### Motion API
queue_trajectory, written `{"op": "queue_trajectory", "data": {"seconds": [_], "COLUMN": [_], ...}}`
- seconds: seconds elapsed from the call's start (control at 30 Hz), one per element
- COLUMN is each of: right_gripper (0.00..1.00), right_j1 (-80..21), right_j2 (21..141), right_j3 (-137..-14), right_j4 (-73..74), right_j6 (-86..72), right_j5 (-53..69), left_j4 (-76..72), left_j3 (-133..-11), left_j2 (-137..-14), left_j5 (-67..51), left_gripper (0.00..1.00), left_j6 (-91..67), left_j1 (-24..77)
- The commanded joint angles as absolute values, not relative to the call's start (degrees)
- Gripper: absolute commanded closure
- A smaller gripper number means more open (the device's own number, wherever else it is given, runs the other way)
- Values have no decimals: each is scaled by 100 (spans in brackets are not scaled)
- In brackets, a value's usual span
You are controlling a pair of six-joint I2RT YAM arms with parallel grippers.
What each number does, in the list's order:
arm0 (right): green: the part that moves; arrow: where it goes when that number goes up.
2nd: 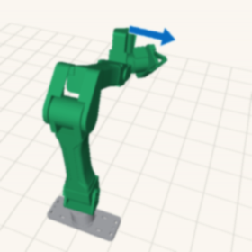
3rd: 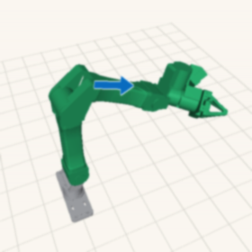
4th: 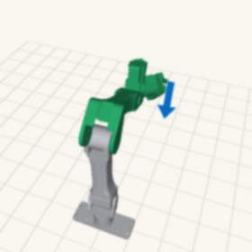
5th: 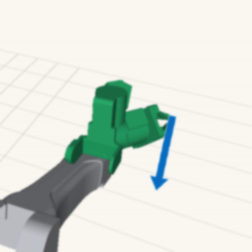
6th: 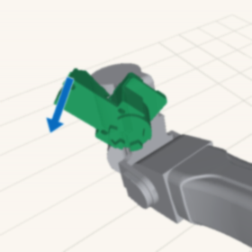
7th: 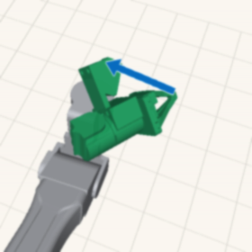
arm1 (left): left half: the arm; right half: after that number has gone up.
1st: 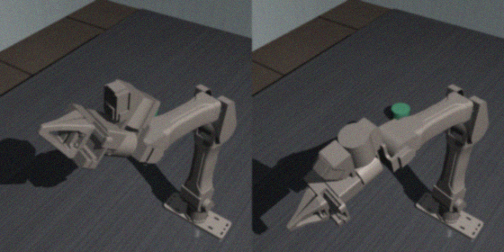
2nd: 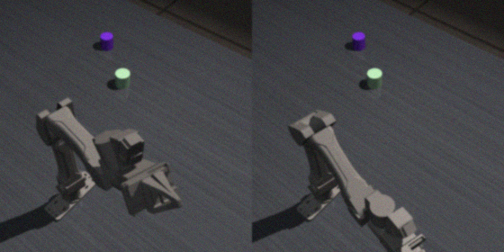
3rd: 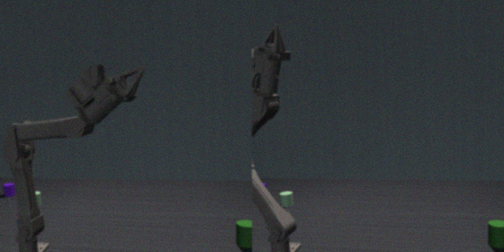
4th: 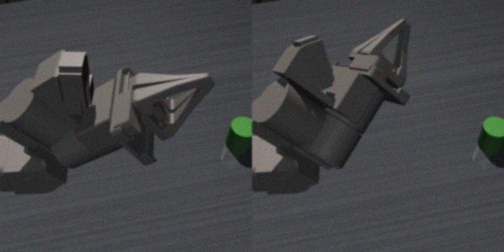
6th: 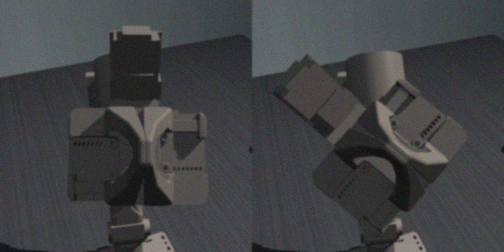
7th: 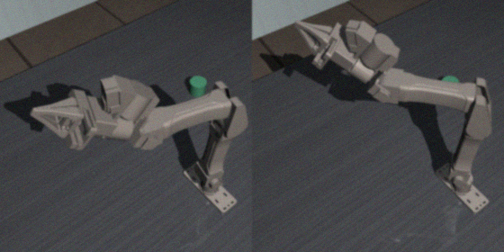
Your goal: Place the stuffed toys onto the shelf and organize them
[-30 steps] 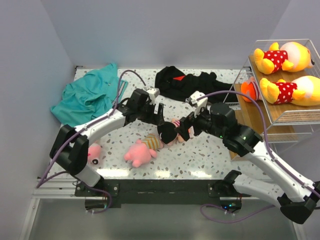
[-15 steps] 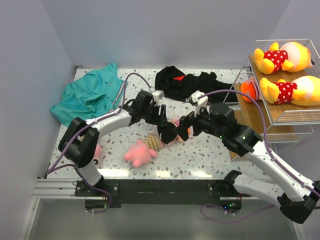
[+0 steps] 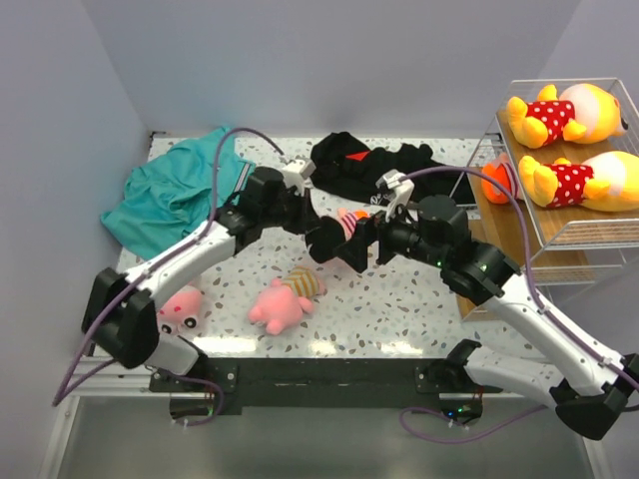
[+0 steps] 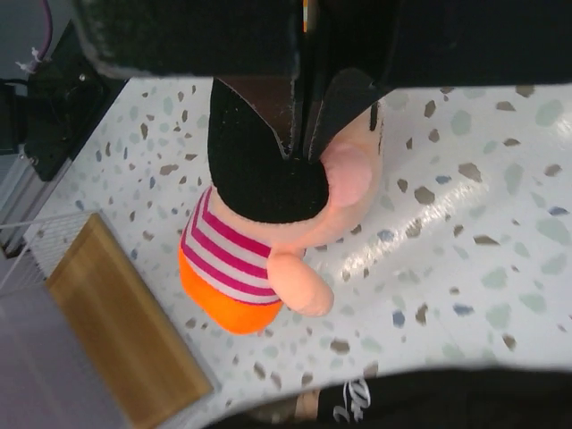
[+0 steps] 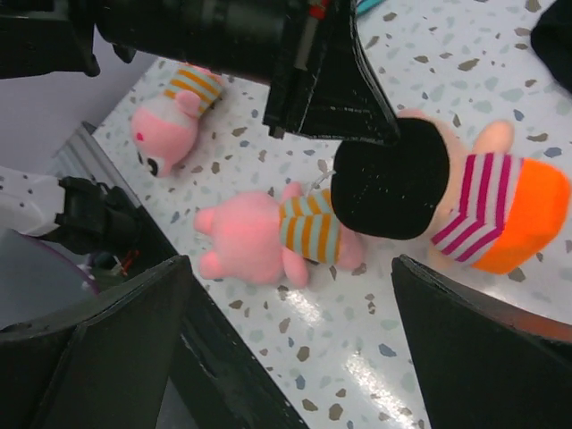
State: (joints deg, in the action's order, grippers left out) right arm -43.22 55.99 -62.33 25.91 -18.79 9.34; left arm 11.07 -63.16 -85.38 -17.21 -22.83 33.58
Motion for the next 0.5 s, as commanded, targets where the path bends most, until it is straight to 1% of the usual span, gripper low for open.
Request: {"op": "queue_trajectory", "data": {"seconds": [0.0,0.13,0.27,0.37,0.47], "right_gripper": [4,8,8,7,9], "right_j1": [-4342,-4342,-4324,-4324,-4307], "right_j2": [5607,5599,5467,5335,5396], "right_j3": [-6862,-7268,-7444,-7655,-7971], "right_j4": [1732,1478,1345,1660,2134], "right_j6": [-2513,-2505,-2146,-1733,-1556], "right_j5": [1626,1757,1986,1899,1846], "left_j4": [608,203,-104,-97,-473], "left_j3": [-6250,-5706,-5379,-5221,-4914], "left_j2": [-7289,-6523,-5934,-5626,-5274], "left_j5": [-2161,-2995,-3558,-3769,-4129], "left_gripper": [100,100,100,100,100], "left_j6": [-1942,-1881,-1583,-1407,-1546], "left_j1": [2893,2330,2259,2259,2259]}}
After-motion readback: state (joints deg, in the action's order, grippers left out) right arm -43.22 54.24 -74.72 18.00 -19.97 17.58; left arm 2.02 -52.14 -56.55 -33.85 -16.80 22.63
